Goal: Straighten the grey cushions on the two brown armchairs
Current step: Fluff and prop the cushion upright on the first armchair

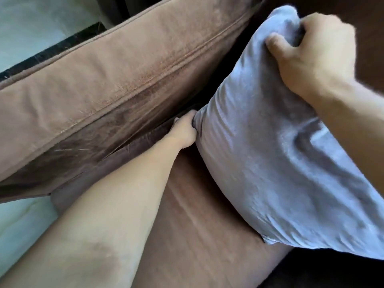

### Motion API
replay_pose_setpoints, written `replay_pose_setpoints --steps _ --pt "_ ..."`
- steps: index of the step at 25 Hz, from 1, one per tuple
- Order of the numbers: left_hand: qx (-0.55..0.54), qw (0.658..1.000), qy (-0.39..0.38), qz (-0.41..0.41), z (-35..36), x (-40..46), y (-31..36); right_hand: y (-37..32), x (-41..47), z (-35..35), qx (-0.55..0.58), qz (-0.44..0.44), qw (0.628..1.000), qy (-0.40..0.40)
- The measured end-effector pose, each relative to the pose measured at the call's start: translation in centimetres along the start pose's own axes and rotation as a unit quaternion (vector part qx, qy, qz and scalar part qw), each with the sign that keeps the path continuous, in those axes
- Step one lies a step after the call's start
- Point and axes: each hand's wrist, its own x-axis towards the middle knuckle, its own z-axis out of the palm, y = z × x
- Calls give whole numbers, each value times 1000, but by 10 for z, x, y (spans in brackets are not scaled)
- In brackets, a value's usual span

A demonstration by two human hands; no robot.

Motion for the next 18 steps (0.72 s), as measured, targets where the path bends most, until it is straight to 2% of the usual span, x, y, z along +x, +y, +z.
replay_pose_setpoints --steps 3,4,7,11,12,14,16,18 --pt "30 999 23 13 -8 -5 -8 12 13 -11 53 -35 998 27" --pt "54 998 24 20 -10 -11 -12 15 13 -16 67 -28 995 67" --pt "135 991 12 22 -20 -25 -36 13 15 -22 101 1 992 72" --pt "227 973 50 1 -24 -27 -49 17 14 -26 99 16 991 86" --pt "265 963 44 -10 -23 -23 -52 16 13 -25 100 13 991 89" --pt "304 948 35 -86 -19 -22 -58 15 14 -21 102 1 991 85" --pt "206 962 63 -170 -13 -28 -61 15 10 -20 118 -32 989 78" --pt "22 974 99 -202 3 -45 -57 25 -2 -24 126 -46 988 70"
